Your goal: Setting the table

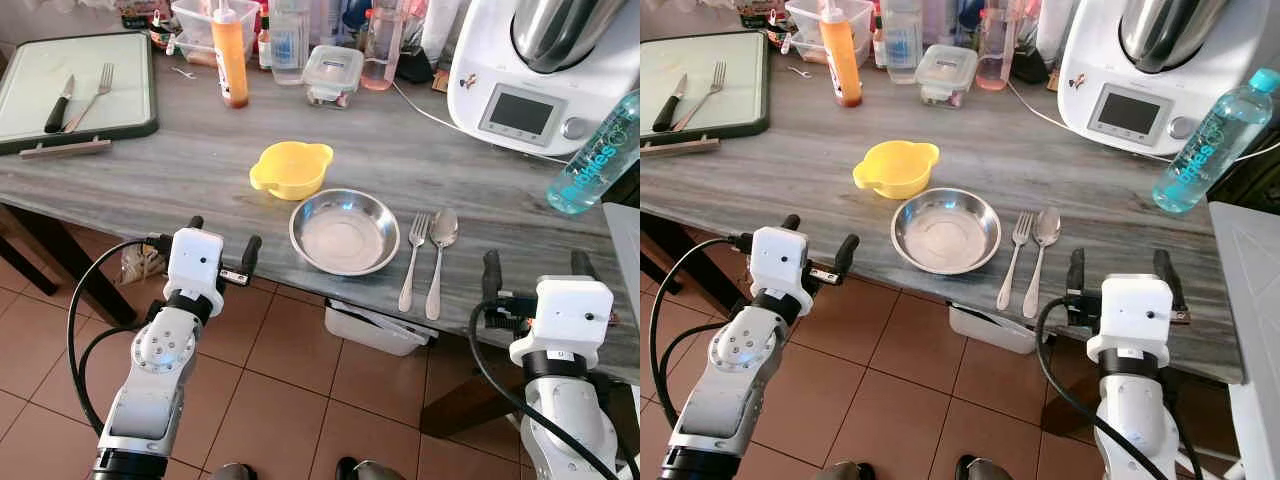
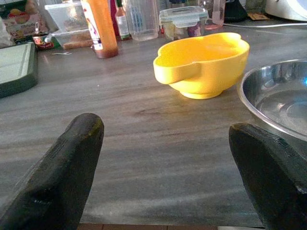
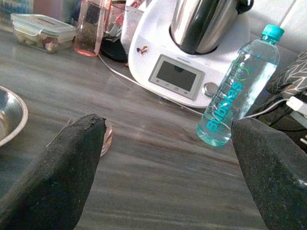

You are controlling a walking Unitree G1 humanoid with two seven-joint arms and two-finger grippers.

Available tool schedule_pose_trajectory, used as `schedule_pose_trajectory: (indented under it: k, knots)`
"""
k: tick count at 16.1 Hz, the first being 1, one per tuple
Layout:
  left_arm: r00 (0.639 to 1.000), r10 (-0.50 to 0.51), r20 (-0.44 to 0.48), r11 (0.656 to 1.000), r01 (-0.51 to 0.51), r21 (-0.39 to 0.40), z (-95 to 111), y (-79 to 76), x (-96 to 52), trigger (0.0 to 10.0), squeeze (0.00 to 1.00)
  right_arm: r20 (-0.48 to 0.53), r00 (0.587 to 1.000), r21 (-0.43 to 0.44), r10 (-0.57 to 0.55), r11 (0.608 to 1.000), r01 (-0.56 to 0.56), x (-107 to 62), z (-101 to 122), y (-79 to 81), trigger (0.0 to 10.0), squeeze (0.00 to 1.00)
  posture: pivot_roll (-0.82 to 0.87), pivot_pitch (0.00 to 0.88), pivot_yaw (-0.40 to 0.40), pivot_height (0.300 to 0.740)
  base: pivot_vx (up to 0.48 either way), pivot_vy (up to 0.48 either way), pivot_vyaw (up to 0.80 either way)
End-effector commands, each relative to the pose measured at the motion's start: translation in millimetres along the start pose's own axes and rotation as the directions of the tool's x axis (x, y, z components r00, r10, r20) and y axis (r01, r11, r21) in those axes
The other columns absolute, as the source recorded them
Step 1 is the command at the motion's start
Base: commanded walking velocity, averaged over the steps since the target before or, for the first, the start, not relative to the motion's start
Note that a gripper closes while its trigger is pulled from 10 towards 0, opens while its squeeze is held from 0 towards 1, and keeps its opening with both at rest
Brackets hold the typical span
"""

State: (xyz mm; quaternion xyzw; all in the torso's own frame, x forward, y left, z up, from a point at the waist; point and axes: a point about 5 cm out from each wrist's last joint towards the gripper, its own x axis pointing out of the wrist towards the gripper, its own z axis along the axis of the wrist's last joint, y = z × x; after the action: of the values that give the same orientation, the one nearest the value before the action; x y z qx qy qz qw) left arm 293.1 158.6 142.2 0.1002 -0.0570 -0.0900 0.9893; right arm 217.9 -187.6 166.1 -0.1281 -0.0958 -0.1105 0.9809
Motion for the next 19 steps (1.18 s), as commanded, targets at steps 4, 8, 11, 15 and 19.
schedule_pose_trajectory:
  k: [4,8,11,15,19]
  knots:
    - [1.0,-0.018,-0.011,1.0,0.018,0.002,-2.6,-5.0,0.9,10.0,0.0,-0.012,0.999,0.002,-0.038,0.999,0.038,0.7,-0.5,-10.0,10.0,0.0,0.09,0.15,-0.047,0.74,-0.283,0.0,0.0]
    - [1.0,-0.025,-0.016,1.0,0.025,0.005,-3.2,-6.4,2.7,10.0,0.0,-0.017,0.999,0.009,-0.038,0.999,0.038,0.3,-1.0,-8.8,10.0,0.0,0.09,0.152,-0.044,0.74,-0.325,0.0,0.0]
    - [0.999,-0.031,-0.018,0.999,0.031,0.004,-3.1,-7.2,2.9,10.0,0.0,-0.018,0.999,0.013,-0.042,0.999,0.042,0.4,-0.9,-9.1,10.0,0.0,0.09,0.153,-0.042,0.74,-0.345,0.0,0.0]
    - [0.999,-0.042,-0.016,0.999,0.042,0.008,-2.0,-8.3,3.6,10.0,0.0,-0.022,0.999,0.02,-0.05,0.999,0.05,0.8,-1.6,-9.9,10.0,0.0,0.09,0.15,-0.041,0.74,-0.362,0.0,0.0]
    - [0.999,-0.043,-0.008,0.999,0.043,0.015,0.0,-8.3,5.0,10.0,0.0,-0.014,0.999,0.017,-0.051,0.999,0.051,3.0,-0.5,-10.6,10.0,0.0,0.09,0.142,-0.043,0.74,-0.368,0.0,0.0]
